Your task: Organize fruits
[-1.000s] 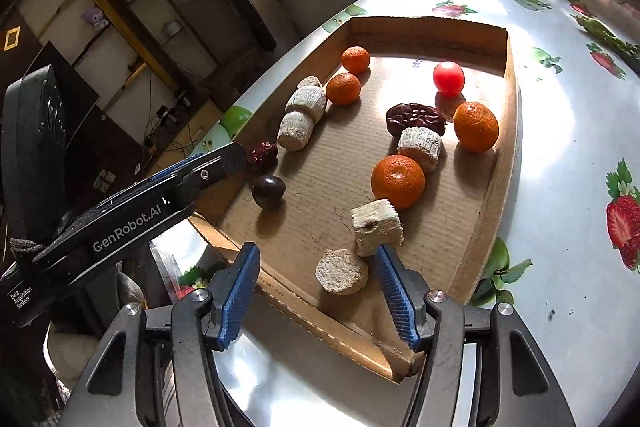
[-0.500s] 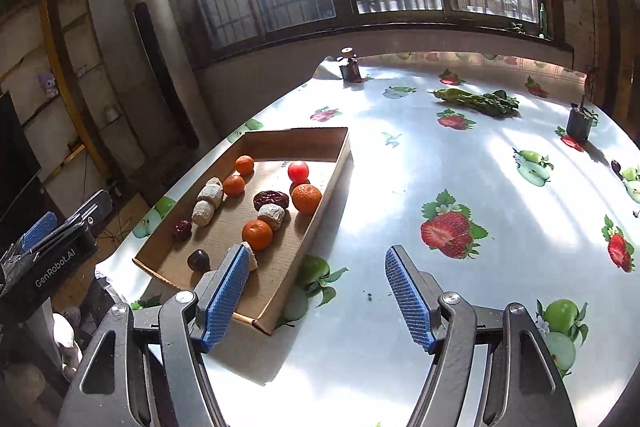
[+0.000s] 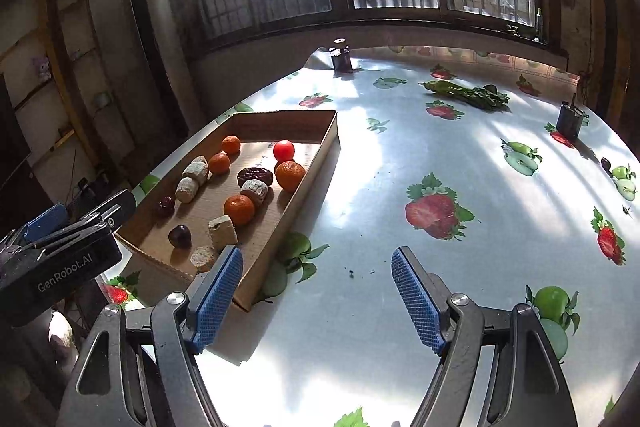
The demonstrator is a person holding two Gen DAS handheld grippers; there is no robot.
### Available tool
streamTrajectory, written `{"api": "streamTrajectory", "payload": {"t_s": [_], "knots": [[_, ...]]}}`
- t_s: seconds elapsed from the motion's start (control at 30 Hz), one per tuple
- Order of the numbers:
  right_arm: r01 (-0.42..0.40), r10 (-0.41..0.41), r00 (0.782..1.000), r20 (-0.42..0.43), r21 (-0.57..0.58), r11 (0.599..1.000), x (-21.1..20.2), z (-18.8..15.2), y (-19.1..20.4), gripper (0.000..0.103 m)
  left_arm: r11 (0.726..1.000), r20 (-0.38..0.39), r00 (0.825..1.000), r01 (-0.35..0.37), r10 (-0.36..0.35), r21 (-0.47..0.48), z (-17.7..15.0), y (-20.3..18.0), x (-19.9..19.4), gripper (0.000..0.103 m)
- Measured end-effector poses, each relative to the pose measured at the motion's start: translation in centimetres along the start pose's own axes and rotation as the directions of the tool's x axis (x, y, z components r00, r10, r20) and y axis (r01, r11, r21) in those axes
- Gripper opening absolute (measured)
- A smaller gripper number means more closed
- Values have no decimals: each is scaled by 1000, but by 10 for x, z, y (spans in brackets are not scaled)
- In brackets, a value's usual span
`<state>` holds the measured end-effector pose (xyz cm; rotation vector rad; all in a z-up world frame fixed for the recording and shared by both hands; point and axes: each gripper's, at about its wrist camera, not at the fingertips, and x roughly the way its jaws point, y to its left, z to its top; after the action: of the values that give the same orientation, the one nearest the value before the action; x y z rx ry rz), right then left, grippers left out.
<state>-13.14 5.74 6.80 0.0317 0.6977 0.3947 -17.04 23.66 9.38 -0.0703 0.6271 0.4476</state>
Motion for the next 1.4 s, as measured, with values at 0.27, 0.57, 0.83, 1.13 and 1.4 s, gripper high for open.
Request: {"api": "streamTrajectory", "payload": {"t_s": [0.27, 0.57, 0.83, 1.13, 1.4], "knots": [[8, -9, 1000, -27, -25, 1000, 9, -3, 7, 82, 1000, -45, 999, 24, -24, 8, -6, -1, 11, 103], [15, -17, 999, -51, -35, 999, 17, -4, 11, 82, 999, -52, 998, 38, -37, 10, -9, -2, 17, 103], [14, -16, 998, -58, -35, 999, 19, -5, 10, 82, 999, -60, 997, 46, -45, 10, -11, -5, 19, 103], [15, -17, 999, -45, -49, 999, 17, -5, 16, 82, 999, -47, 997, 54, -53, 6, -12, -5, 18, 103], [14, -15, 1000, -23, -69, 998, 11, -6, 24, 85, 994, -47, 994, 95, -97, -45, -11, 4, 15, 103]]}}
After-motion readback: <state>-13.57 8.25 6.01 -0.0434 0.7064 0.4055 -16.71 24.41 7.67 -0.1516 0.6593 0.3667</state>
